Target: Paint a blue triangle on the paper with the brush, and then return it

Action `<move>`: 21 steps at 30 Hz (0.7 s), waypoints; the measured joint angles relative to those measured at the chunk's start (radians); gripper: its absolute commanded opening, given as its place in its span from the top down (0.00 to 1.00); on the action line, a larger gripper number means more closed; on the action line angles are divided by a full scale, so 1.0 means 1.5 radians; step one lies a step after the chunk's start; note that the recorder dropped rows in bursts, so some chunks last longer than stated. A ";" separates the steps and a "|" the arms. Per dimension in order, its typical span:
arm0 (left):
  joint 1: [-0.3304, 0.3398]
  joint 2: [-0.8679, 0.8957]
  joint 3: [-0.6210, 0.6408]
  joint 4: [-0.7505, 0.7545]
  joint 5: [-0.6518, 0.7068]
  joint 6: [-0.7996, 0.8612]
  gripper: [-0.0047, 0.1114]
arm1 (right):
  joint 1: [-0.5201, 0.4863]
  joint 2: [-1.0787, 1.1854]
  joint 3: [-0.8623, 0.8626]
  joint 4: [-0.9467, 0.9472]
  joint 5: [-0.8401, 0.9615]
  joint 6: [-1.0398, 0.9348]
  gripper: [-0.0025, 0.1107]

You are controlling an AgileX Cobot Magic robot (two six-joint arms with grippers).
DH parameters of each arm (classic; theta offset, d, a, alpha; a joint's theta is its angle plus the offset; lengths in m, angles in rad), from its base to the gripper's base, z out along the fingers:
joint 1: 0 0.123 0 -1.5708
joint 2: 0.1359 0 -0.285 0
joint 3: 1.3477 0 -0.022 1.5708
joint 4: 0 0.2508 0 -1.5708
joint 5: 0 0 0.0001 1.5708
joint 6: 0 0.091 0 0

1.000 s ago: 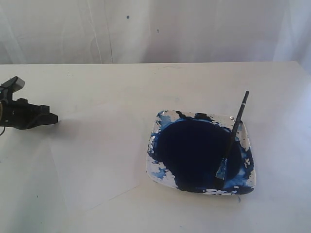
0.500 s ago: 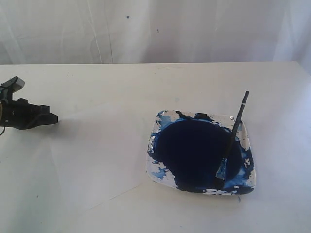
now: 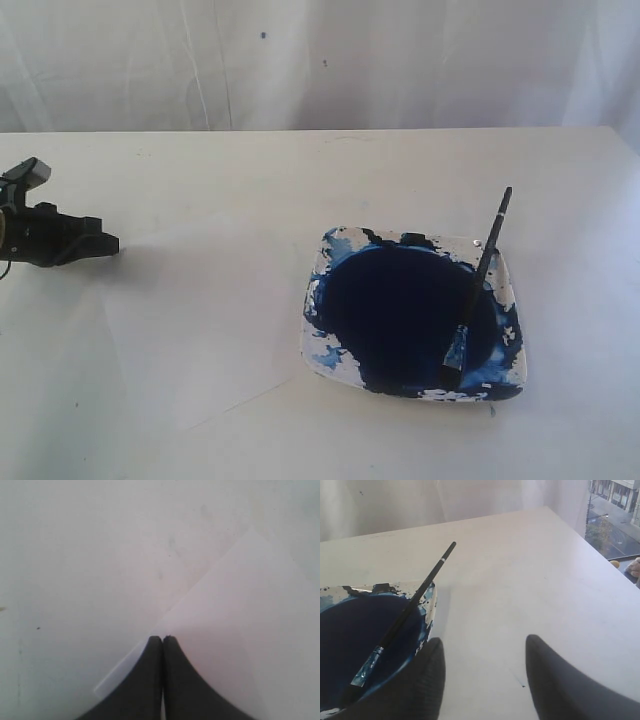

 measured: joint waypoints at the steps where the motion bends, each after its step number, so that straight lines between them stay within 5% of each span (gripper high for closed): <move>1: 0.000 0.000 0.000 0.000 0.000 0.000 0.96 | 0.000 0.000 0.000 0.000 0.000 0.000 0.56; 16: 0.000 0.000 0.000 0.000 0.000 0.000 0.96 | 0.000 0.000 0.000 0.000 -0.004 0.000 0.56; 21: 0.000 0.000 0.000 0.000 0.000 0.000 0.96 | 0.000 0.000 0.000 0.010 -0.121 0.000 0.56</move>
